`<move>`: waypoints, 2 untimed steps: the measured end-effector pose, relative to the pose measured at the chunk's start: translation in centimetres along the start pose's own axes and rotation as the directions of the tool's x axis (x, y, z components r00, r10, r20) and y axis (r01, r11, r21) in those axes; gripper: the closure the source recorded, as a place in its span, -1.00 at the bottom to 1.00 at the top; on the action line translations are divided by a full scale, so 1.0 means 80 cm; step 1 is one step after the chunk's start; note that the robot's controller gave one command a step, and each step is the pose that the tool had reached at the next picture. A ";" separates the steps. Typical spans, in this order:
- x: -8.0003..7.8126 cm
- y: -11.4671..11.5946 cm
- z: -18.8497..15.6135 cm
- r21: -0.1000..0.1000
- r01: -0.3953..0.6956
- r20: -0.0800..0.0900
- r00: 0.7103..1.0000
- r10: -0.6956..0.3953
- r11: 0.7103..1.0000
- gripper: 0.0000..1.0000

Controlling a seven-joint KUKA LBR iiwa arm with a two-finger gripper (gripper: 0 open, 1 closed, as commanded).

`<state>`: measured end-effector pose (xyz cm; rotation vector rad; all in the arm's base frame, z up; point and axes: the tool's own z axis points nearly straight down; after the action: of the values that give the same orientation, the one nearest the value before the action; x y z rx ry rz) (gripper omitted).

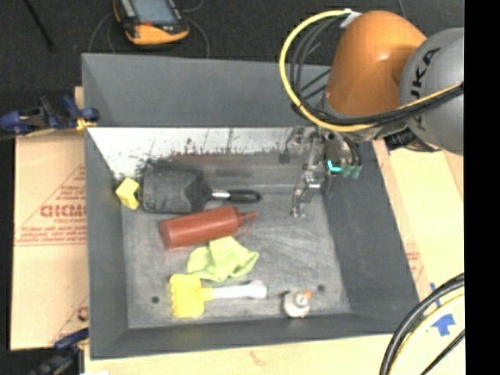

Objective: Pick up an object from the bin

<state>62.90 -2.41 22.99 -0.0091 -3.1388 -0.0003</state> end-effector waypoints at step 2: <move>-0.002 0.000 -0.006 0.001 0.001 0.008 1.000 -0.001 1.000 1.00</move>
Offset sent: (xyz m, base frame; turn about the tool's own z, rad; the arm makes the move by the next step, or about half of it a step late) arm 0.0000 0.0000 0.0000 0.0000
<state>63.04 -2.43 23.50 -0.0081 -3.1470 0.0010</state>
